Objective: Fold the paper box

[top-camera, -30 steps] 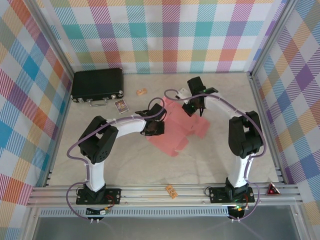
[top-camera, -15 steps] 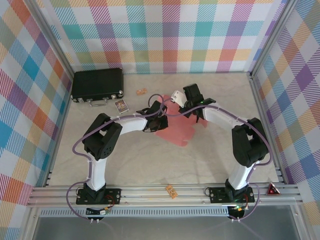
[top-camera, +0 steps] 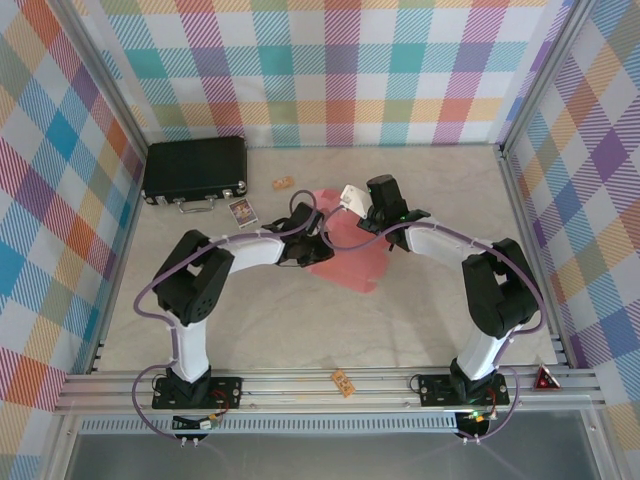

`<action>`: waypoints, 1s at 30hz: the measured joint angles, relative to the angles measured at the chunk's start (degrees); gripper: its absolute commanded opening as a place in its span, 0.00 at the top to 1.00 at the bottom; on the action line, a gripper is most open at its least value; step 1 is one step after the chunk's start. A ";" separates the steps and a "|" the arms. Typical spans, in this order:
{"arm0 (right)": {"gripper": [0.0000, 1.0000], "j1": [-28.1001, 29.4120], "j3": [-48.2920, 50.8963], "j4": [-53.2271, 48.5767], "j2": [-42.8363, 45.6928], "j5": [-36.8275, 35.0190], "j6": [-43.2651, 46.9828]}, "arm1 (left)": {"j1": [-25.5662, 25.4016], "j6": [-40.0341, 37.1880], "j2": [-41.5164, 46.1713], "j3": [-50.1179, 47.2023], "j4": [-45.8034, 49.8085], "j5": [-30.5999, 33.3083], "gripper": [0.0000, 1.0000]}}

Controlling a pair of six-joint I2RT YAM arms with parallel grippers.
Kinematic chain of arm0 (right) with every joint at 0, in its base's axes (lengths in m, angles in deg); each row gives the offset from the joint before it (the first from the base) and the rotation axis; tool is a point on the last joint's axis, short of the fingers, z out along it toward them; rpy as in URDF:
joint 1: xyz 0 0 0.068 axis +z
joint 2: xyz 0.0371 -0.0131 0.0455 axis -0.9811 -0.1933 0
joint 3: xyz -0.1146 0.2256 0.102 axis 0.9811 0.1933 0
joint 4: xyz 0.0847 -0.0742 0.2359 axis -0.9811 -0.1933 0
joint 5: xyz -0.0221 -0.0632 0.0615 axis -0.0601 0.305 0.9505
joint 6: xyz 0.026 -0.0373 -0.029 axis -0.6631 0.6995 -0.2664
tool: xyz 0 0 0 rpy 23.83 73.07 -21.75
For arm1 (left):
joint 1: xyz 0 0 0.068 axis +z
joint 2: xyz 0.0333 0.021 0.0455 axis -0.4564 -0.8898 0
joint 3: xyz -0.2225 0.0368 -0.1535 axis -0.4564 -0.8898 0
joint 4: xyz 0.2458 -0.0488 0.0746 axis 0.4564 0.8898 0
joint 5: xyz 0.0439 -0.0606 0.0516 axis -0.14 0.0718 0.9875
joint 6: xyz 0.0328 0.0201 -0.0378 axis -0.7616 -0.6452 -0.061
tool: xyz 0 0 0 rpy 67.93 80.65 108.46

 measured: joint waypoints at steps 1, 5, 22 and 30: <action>1.00 0.00 0.11 0.26 0.00 0.00 0.26 | 0.31 -0.02 1.49 -1.25 -0.02 0.04 0.84; 1.00 0.13 0.15 0.98 -0.35 0.00 0.52 | 1.46 0.00 5.60 -5.01 -0.31 0.37 0.84; 1.00 3.82 0.61 4.50 -1.42 0.04 3.17 | 2.01 4.72 6.40 -13.49 -6.51 -1.18 1.00; 1.00 6.27 3.89 10.56 -1.73 -0.13 6.73 | 1.70 10.10 6.43 -16.48 -13.42 -1.09 1.00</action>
